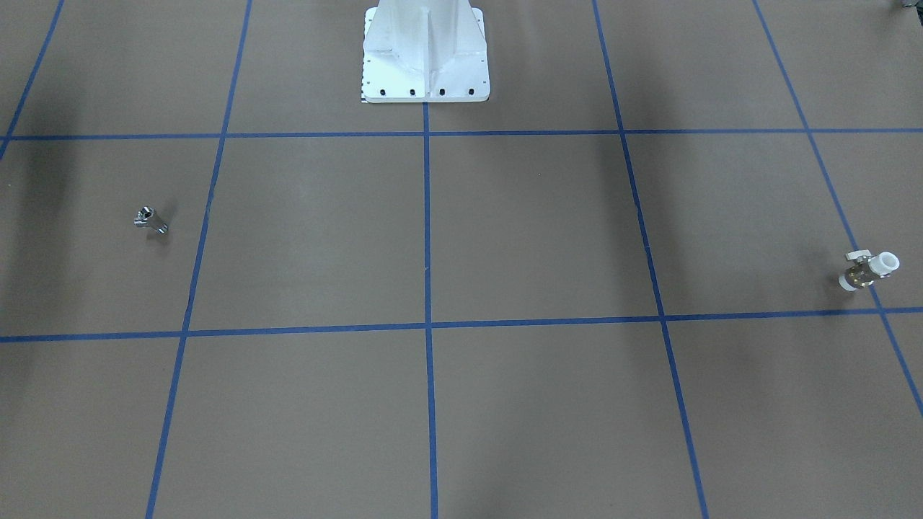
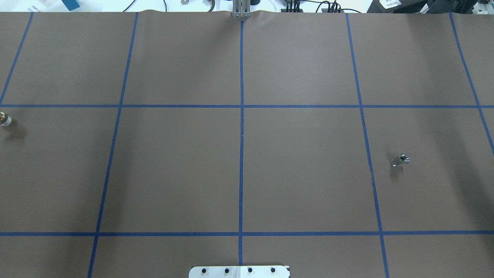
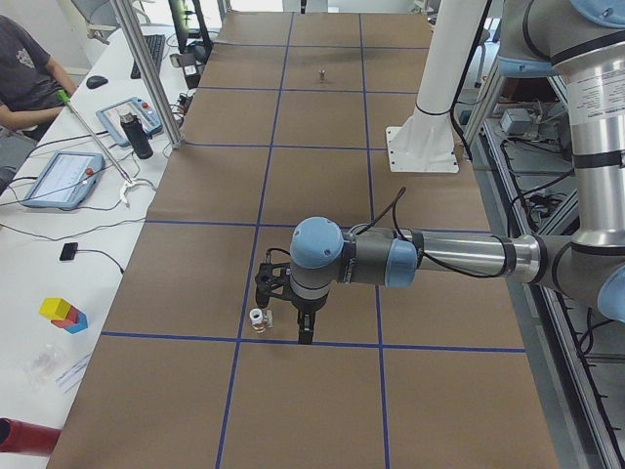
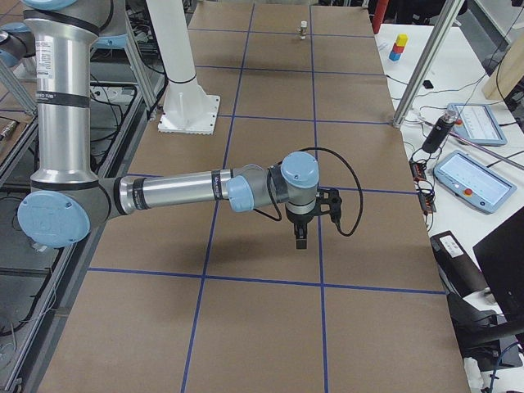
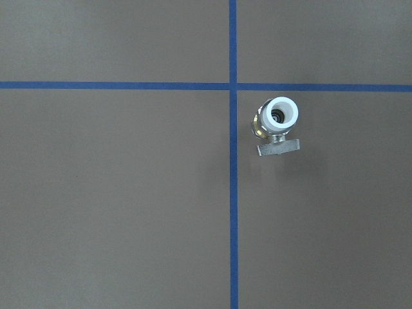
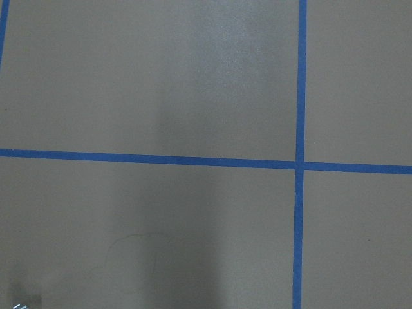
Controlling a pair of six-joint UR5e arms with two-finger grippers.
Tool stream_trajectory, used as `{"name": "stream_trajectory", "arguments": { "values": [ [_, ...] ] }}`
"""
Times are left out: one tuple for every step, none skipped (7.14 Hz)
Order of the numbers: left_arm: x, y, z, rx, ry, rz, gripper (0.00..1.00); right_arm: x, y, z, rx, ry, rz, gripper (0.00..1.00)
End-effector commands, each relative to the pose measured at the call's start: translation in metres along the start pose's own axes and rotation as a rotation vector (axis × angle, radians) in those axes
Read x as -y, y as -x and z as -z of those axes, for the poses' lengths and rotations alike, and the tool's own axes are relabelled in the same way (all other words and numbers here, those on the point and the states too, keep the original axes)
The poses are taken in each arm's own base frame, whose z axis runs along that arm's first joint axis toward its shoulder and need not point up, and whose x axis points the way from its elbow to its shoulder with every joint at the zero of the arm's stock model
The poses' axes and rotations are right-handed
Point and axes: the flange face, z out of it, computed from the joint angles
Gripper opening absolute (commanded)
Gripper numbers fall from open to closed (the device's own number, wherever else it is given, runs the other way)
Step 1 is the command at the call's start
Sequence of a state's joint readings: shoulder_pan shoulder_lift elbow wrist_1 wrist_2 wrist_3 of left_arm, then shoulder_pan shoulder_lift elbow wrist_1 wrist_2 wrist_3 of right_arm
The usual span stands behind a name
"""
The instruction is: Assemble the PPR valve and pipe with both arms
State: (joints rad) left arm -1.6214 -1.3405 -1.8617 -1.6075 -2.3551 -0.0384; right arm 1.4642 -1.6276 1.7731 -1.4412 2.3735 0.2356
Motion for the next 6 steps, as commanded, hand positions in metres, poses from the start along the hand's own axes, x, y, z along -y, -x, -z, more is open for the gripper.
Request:
{"name": "stream_trajectory", "arguments": {
  "values": [
    [-0.002,0.000,-0.001,-0.004,0.001,0.002,1.00,-0.004,-0.002,-0.003,0.004,0.010,-0.006,1.00],
    [-0.005,-0.002,0.001,-0.007,-0.008,-0.010,1.00,-0.004,-0.004,-0.005,0.003,0.013,-0.009,1.00],
    [-0.007,-0.007,0.003,-0.023,-0.009,-0.016,1.00,-0.005,-0.004,-0.006,0.005,0.015,-0.009,1.00],
    [-0.008,-0.006,0.002,-0.025,-0.006,-0.013,1.00,-0.005,-0.001,-0.009,0.006,0.020,-0.003,1.00],
    [-0.012,-0.005,0.001,-0.029,-0.002,-0.010,1.00,-0.006,-0.001,-0.009,0.012,0.023,-0.003,1.00],
    [-0.015,-0.010,0.006,-0.038,-0.010,-0.024,1.00,-0.008,-0.001,-0.009,0.012,0.020,0.000,1.00]
  ]
}}
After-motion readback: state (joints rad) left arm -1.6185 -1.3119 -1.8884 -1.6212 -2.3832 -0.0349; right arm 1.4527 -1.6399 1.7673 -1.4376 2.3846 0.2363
